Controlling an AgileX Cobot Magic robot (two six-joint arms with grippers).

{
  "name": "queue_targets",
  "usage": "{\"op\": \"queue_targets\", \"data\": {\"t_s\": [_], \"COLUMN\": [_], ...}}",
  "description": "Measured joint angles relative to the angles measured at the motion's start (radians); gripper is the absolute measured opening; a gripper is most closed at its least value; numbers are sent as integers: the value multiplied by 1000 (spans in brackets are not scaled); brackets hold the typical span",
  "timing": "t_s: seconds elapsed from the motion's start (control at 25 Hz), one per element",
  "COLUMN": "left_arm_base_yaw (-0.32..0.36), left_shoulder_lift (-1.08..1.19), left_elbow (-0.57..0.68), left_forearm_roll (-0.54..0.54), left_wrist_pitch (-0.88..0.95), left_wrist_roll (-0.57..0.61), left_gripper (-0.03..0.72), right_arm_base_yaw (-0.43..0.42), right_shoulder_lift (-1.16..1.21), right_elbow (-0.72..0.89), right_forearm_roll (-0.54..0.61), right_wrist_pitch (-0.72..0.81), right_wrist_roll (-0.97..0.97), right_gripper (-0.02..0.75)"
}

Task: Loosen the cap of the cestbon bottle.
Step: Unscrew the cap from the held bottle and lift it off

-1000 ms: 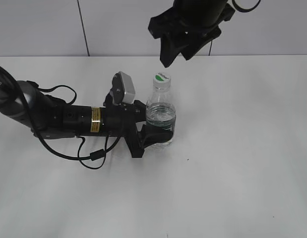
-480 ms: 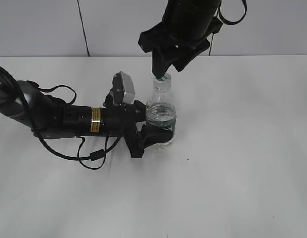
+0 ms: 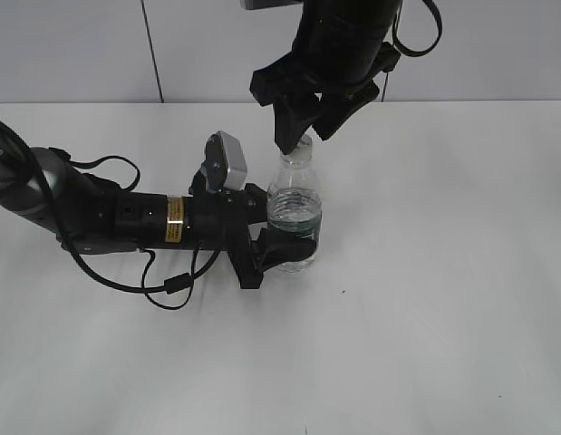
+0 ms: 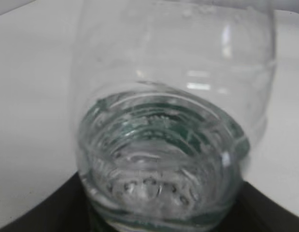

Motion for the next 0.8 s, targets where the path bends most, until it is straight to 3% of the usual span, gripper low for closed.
{"op": "queue_targets", "data": {"t_s": [0.4,0.6,0.8], "left_arm_base_yaw": [0,0,0], "left_shoulder_lift": [0,0,0], "left_elbow": [0,0,0], "left_forearm_roll": [0,0,0], "left_wrist_pitch": [0,0,0], "left_wrist_roll": [0,0,0], "left_gripper": [415,415,415], "right_arm_base_yaw": [0,0,1], "right_shoulder_lift": [30,30,30], "right_elbow": [0,0,0], "right_forearm_roll": [5,11,13], "right_wrist_pitch": [0,0,0], "right_wrist_roll": [-1,-2,-61], "right_gripper": [412,309,301]}}
